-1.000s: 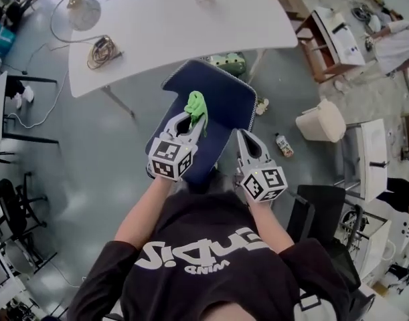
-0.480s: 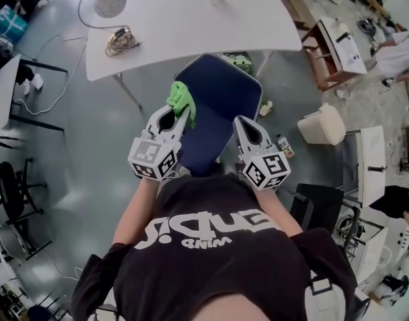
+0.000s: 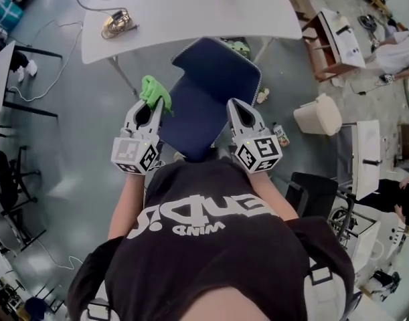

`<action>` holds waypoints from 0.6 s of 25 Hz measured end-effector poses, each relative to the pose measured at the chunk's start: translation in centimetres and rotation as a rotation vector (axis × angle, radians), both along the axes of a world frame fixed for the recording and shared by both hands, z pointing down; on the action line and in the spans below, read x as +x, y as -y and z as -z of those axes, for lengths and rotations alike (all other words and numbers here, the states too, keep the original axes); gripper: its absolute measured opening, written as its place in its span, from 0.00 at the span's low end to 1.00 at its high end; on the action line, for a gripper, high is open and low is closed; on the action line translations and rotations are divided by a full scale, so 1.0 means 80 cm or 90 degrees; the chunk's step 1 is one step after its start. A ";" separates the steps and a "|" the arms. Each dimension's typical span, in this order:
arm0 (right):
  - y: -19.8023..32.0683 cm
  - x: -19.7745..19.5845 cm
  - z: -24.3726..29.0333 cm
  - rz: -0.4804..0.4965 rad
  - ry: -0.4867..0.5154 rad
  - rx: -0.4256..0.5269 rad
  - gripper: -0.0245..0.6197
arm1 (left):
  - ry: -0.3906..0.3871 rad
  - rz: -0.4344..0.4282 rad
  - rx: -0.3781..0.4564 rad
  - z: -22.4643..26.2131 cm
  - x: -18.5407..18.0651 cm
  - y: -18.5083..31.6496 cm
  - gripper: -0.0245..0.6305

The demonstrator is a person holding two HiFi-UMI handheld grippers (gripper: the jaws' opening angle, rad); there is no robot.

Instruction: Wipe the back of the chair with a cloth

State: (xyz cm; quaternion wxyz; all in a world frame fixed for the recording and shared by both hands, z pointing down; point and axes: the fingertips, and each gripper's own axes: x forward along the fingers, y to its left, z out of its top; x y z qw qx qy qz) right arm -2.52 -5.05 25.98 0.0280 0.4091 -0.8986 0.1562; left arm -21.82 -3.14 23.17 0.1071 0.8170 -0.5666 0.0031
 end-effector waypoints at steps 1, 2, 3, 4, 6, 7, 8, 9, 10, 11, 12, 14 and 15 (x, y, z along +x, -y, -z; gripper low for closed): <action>0.001 -0.002 -0.002 0.000 -0.001 -0.001 0.03 | 0.002 0.002 -0.003 -0.004 -0.003 -0.001 0.12; 0.002 -0.004 -0.003 0.000 -0.001 -0.002 0.03 | 0.004 0.004 -0.007 -0.009 -0.004 -0.002 0.12; 0.003 -0.005 -0.004 0.001 -0.001 -0.001 0.03 | 0.005 0.007 -0.011 -0.013 -0.005 -0.001 0.12; 0.005 -0.005 -0.004 0.001 -0.001 0.000 0.03 | 0.005 0.009 -0.016 -0.017 -0.005 0.000 0.12; 0.009 -0.003 -0.005 0.001 -0.002 0.002 0.03 | 0.003 0.012 -0.026 -0.024 -0.002 0.003 0.12; 0.011 -0.001 -0.005 0.000 -0.002 0.002 0.03 | 0.004 0.013 -0.032 -0.027 0.000 0.005 0.12; 0.012 0.001 -0.006 -0.002 -0.002 0.001 0.03 | 0.006 0.013 -0.039 -0.030 0.003 0.006 0.12; 0.012 0.003 -0.006 -0.002 -0.002 0.000 0.03 | 0.006 0.013 -0.043 -0.032 0.005 0.006 0.12; 0.013 0.004 -0.007 -0.002 -0.002 0.000 0.03 | 0.003 0.013 -0.045 -0.033 0.006 0.007 0.12; 0.014 0.004 -0.008 -0.001 -0.003 -0.001 0.03 | -0.001 0.014 -0.046 -0.034 0.007 0.008 0.12; 0.014 0.005 -0.009 0.000 -0.003 -0.001 0.03 | -0.004 0.014 -0.045 -0.034 0.007 0.010 0.12; 0.016 0.007 -0.010 0.001 -0.004 0.000 0.03 | -0.009 0.015 -0.046 -0.033 0.009 0.012 0.12; 0.016 0.009 -0.010 0.001 -0.003 0.000 0.03 | -0.013 0.017 -0.046 -0.033 0.010 0.013 0.12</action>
